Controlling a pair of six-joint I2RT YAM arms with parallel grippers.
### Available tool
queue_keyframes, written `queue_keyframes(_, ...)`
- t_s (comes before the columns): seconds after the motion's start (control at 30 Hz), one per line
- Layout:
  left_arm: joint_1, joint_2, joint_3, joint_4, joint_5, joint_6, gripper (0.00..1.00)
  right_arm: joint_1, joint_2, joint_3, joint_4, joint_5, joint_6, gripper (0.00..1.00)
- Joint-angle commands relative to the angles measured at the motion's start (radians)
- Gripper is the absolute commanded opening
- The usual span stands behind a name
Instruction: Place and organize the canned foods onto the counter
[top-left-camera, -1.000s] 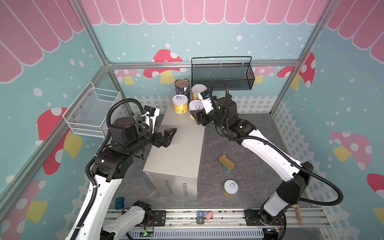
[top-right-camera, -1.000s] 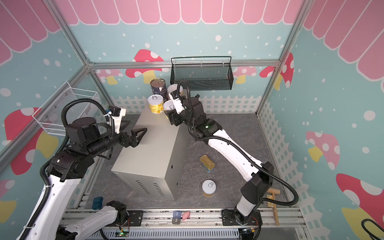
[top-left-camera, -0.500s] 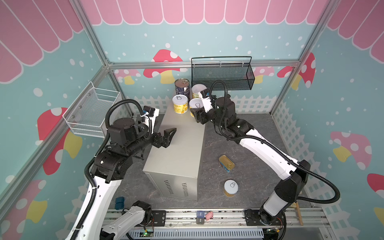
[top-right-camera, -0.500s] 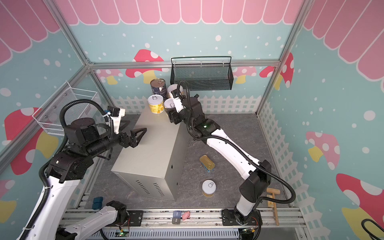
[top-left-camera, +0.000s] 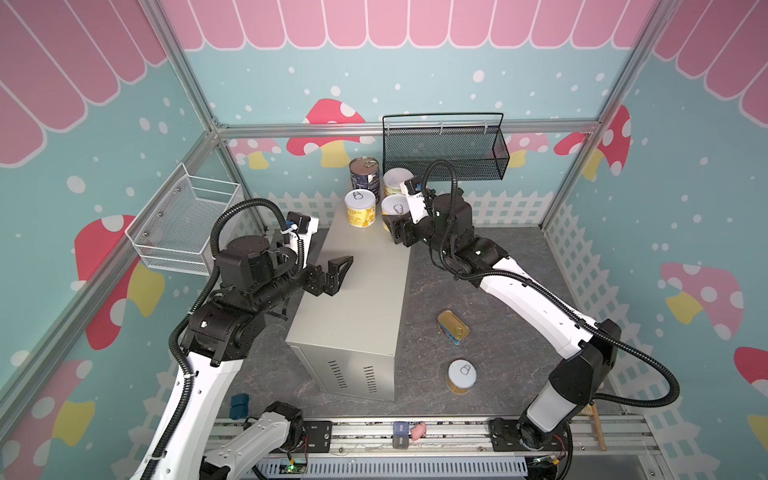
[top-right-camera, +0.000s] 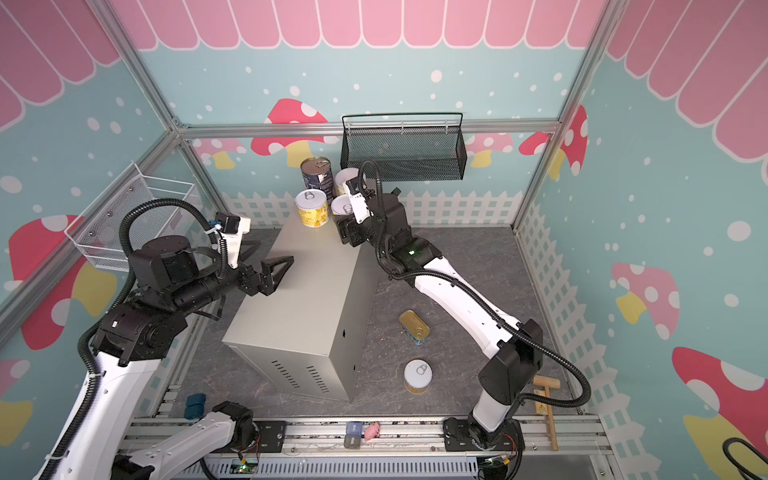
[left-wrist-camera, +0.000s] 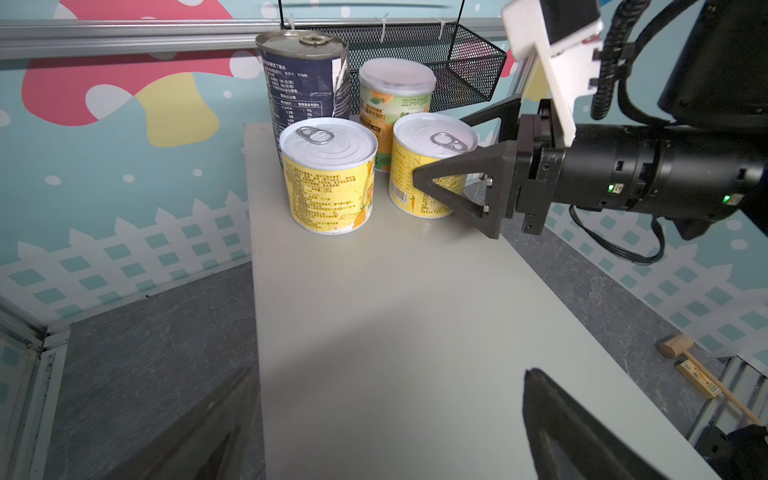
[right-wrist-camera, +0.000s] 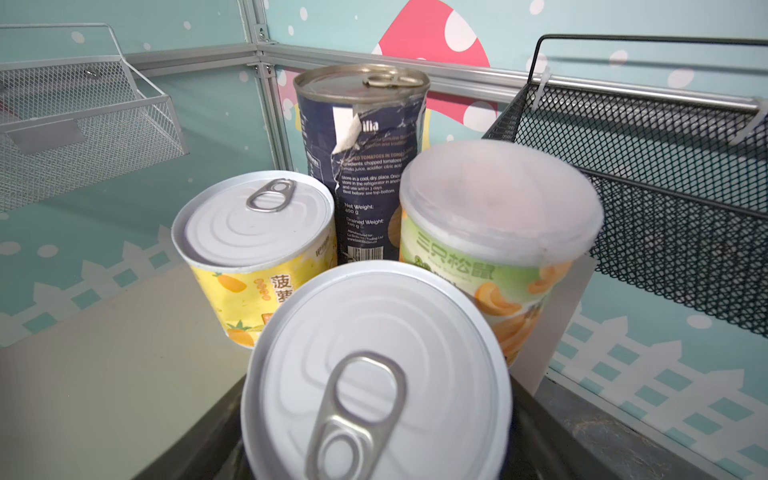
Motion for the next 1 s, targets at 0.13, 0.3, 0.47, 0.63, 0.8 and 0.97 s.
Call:
queue_keyframes(0.13,-0.001,-0.008,-0.008,0.016,0.023,-0.003,0.99,-0.007,-0.079,-0.120,-0.036,0.015,0.036,0.97)
queue_keyframes(0.3,0.001,-0.011,-0.007,0.016,0.029,-0.005,0.99,-0.007,-0.158,-0.241,0.016,0.020,0.042,0.96)
queue_keyframes(0.47,0.001,-0.012,-0.007,0.020,0.047,-0.005,0.99,-0.006,-0.191,-0.305,0.083,0.009,0.033,0.95)
queue_keyframes(0.63,0.001,-0.018,-0.009,0.018,0.073,0.000,0.99,-0.007,-0.183,-0.305,0.125,0.005,0.004,0.95)
queue_keyframes(0.8,0.001,-0.023,-0.011,0.016,0.071,0.003,1.00,-0.008,-0.155,-0.279,0.133,0.003,-0.013,0.93)
queue_keyframes(0.97,0.001,-0.025,-0.012,0.017,0.069,0.003,0.99,-0.007,-0.125,-0.253,0.142,-0.001,-0.025,0.88)
